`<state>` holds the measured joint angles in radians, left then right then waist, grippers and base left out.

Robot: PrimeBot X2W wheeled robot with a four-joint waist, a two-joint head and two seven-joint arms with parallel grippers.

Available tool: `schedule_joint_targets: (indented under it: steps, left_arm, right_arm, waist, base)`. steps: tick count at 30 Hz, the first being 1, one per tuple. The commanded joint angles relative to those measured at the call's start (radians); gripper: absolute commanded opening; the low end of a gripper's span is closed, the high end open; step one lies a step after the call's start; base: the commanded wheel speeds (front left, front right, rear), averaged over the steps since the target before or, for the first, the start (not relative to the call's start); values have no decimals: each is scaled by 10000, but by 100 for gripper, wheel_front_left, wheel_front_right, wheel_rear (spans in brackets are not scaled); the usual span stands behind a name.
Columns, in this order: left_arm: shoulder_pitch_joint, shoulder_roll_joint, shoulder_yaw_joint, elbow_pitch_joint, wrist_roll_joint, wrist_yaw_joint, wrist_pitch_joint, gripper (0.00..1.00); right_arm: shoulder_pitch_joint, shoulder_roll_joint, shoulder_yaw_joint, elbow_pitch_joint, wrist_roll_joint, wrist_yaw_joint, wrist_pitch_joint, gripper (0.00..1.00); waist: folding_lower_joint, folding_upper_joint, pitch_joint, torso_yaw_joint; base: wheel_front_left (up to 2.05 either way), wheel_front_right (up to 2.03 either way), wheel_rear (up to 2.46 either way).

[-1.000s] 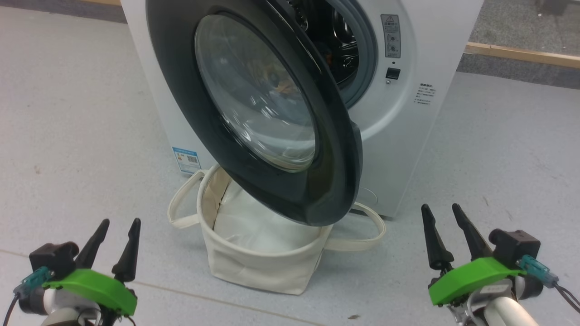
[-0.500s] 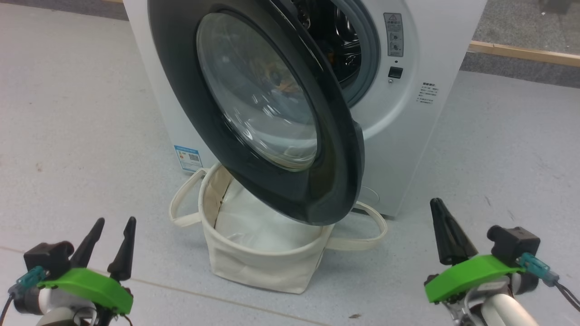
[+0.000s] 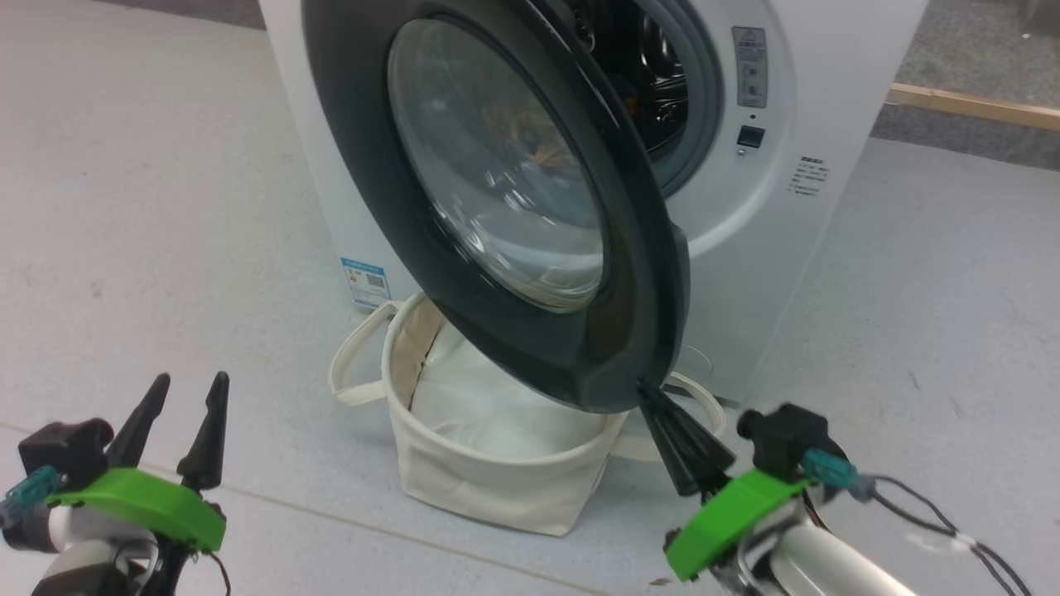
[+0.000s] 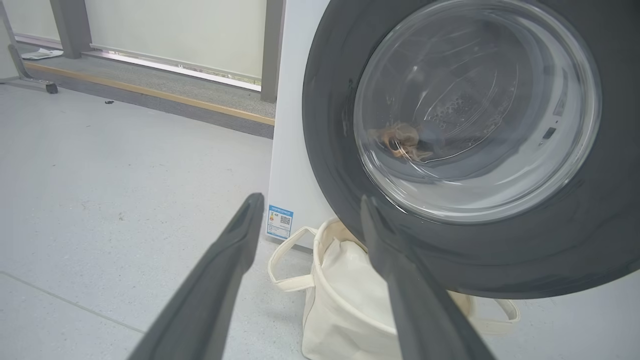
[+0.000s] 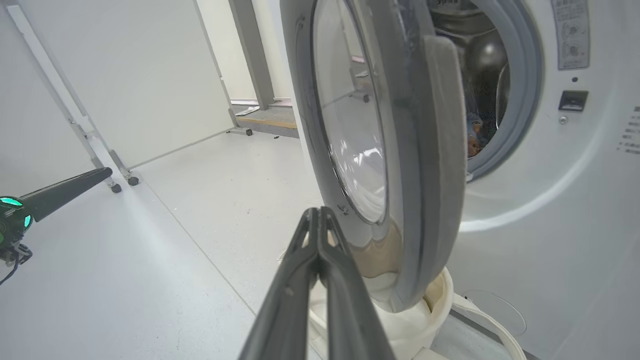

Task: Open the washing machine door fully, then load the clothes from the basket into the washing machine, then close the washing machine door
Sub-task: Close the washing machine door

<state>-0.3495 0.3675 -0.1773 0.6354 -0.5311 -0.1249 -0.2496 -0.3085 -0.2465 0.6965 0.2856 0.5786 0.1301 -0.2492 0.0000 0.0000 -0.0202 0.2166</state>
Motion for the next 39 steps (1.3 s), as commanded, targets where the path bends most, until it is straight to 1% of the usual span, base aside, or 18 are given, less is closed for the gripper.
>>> schedule_joint_targets:
  steps: [1, 4, 6, 11, 15, 23, 30, 31, 35, 39]
  left_arm:
    - [-623, 410, 436, -313, 44, -57, -122, 100]
    - [-721, 423, 416, -299, 30, -57, -122, 100]
    - [-765, 414, 393, -302, 22, -57, -122, 100]
    - [-830, 396, 320, -277, -37, -57, -122, 100]
    - [-887, 419, 268, -274, -95, -57, -122, 100]
    - [-1018, 483, 236, -378, -211, -57, -122, 100]
    - [-1141, 503, 222, -538, -319, -57, -122, 100]
    - [-1141, 503, 222, -538, -319, -57, -122, 100]
    - [-1196, 550, 217, -592, -388, -57, -122, 100]
    - [-1286, 670, 281, -674, -478, -57, -122, 100]
  right_arm:
    - [-456, 92, 140, -224, 84, 6, -126, 0]
    - [-1013, 193, 313, 304, 117, 6, -126, 0]
    - [-1263, 244, 189, 767, 115, 6, -126, 0]
    - [-1637, 412, -516, 1708, -64, 6, -126, 0]
    - [-1802, 551, -996, 2196, -267, 6, -126, 0]
    - [-2238, 678, -1746, 2666, -656, 6, -126, 0]
    - [-2512, 593, -2928, 2689, -1183, 6, -126, 0]
    - [-2512, 593, -2928, 2689, -1183, 6, -126, 0]
    - [-2690, 532, -3487, 2719, -1463, 6, -126, 0]
    - [-3140, 445, -3911, 2878, -1754, 6, -126, 0]
  waist:
    - [0, 0, 50, 83]
    - [0, 0, 133, 283]
    - [0, 0, 164, 430]
    - [0, 0, 283, 750]
    - [0, 0, 395, 901]
    - [0, 0, 852, 1032]
    - [0, 0, 1301, 1109]
    - [0, 0, 1301, 1109]
    - [0, 0, 1575, 1127]
    - [0, 0, 1968, 1142]
  base:
    - [0, 0, 0]
    - [0, 0, 0]
    - [0, 0, 0]
    - [0, 0, 0]
    - [0, 0, 0]
    - [0, 0, 0]
    - [0, 0, 0]
    - [0, 0, 0]
    - [0, 0, 0]
    - [0, 0, 0]
